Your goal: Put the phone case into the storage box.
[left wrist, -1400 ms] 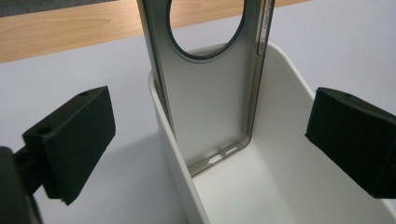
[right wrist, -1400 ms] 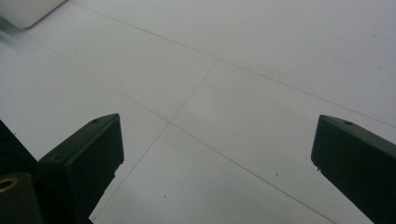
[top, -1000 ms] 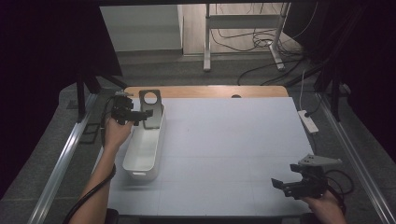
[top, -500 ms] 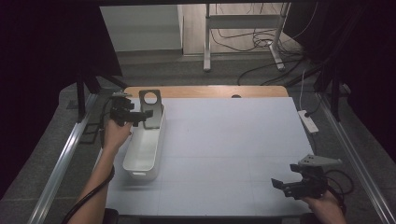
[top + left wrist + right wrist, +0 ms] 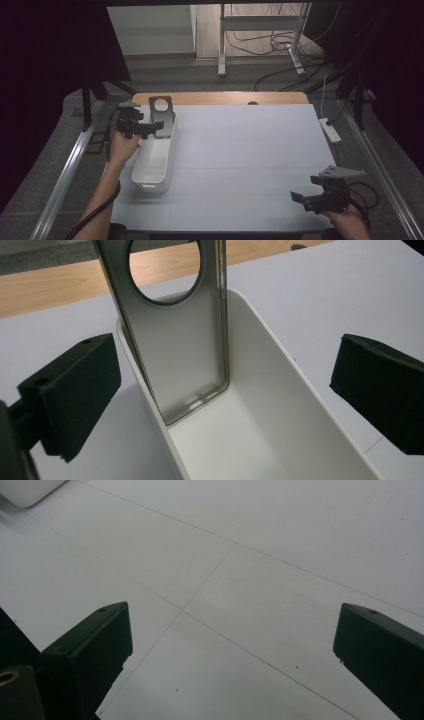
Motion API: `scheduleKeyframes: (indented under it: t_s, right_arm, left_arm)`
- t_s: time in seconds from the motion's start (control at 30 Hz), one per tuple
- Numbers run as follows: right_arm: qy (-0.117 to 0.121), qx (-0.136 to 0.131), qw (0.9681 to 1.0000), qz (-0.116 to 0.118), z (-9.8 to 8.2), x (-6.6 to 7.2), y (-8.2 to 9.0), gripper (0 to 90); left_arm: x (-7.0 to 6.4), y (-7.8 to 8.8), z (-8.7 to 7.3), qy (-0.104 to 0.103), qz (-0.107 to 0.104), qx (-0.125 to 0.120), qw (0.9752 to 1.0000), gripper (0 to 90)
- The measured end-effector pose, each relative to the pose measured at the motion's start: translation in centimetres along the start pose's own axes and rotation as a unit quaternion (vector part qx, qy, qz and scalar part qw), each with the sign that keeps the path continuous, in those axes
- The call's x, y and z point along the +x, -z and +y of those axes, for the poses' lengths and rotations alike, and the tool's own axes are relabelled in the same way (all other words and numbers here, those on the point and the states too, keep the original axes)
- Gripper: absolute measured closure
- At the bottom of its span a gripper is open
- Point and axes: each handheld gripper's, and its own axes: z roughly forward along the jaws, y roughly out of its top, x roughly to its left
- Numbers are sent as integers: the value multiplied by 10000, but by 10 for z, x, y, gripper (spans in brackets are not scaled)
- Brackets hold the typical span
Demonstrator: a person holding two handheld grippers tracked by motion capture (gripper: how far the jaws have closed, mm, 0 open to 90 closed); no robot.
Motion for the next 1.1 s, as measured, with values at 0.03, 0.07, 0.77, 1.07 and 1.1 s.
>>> scheduleKeyframes:
  t_s: [0.03, 0.07, 0.77, 1.07, 1.1]
  right_arm:
    - [2, 1, 10000, 0, 0, 0, 0, 27]
    - [3, 2, 10000, -1, 0, 0, 0, 27]
    - [20, 1, 10000, -6, 0, 1, 0, 27]
    - [23, -14, 10000, -10, 0, 1, 0, 27]
    - [24, -16, 10000, -11, 0, 1, 0, 27]
  left_arm:
    - [0, 1, -1, 8, -18, -14, 10000, 9]
    - [-1, 2, -1, 5, -38, -32, 10000, 9]
    - [-16, 19, -8, -103, -152, -73, 9998, 2]
    - [-24, 24, -14, -195, -157, -34, 9997, 2]
    - [-25, 25, -14, -195, -163, -27, 9997, 2]
